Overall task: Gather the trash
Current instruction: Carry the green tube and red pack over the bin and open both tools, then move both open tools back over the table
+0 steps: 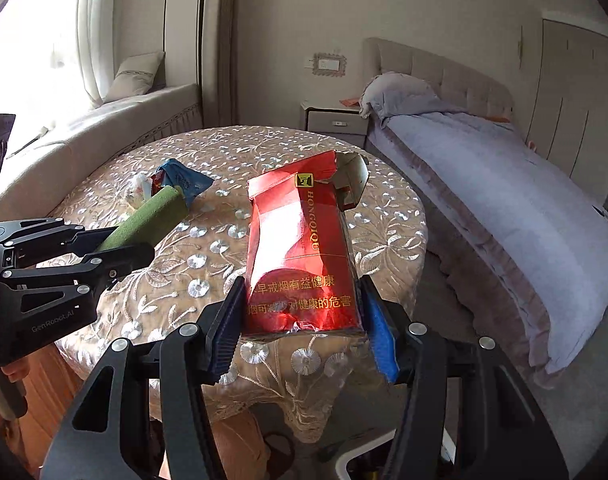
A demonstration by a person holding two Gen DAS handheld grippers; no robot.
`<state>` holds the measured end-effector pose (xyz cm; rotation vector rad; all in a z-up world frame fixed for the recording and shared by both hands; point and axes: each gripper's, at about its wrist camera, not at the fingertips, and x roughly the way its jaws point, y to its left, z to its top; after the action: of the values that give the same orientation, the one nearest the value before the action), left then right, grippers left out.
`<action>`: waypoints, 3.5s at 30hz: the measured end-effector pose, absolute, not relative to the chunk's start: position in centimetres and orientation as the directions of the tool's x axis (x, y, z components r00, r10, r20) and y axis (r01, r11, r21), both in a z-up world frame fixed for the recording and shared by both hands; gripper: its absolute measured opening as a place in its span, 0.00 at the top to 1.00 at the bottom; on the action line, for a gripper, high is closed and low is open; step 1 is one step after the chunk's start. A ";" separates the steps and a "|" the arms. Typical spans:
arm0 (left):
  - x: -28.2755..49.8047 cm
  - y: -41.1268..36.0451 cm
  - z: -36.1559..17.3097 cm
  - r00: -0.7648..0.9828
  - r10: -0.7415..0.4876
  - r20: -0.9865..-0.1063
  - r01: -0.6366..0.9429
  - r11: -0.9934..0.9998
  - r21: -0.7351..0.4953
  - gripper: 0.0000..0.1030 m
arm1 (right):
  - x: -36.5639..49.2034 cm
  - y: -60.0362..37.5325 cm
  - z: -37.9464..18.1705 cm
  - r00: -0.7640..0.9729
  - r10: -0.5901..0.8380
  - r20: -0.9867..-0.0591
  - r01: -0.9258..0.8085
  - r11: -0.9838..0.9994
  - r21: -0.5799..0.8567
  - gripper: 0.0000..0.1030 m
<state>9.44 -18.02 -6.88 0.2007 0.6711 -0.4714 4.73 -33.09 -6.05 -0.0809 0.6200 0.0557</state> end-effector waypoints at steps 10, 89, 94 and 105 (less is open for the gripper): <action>6.5 -25.5 -9.3 0.572 -0.461 -0.678 0.670 0.740 0.063 0.76 | -1.3 -39.3 -8.4 0.768 -0.109 -0.631 0.059 0.993 -0.100 0.45; 10.4 -22.9 -7.9 0.697 -0.435 -0.570 0.598 0.791 0.128 0.05 | 2.3 -37.6 -8.8 0.857 -0.084 -0.508 0.037 0.994 -0.101 0.05; 12.2 -17.6 -6.4 0.751 -0.376 -0.543 0.501 0.860 0.098 0.05 | 5.6 -33.2 -7.1 0.878 0.008 -0.479 -0.056 0.995 -0.087 0.05; 16.2 -7.0 -5.3 0.817 -0.242 -0.523 0.283 0.959 -0.002 0.05 | 11.7 -24.2 -5.1 0.879 0.148 -0.453 -0.198 0.978 -0.064 0.05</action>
<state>16.22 -6.99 -5.27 0.0773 0.5469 -0.2805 11.68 -24.24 -5.08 -0.1102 0.4629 0.1811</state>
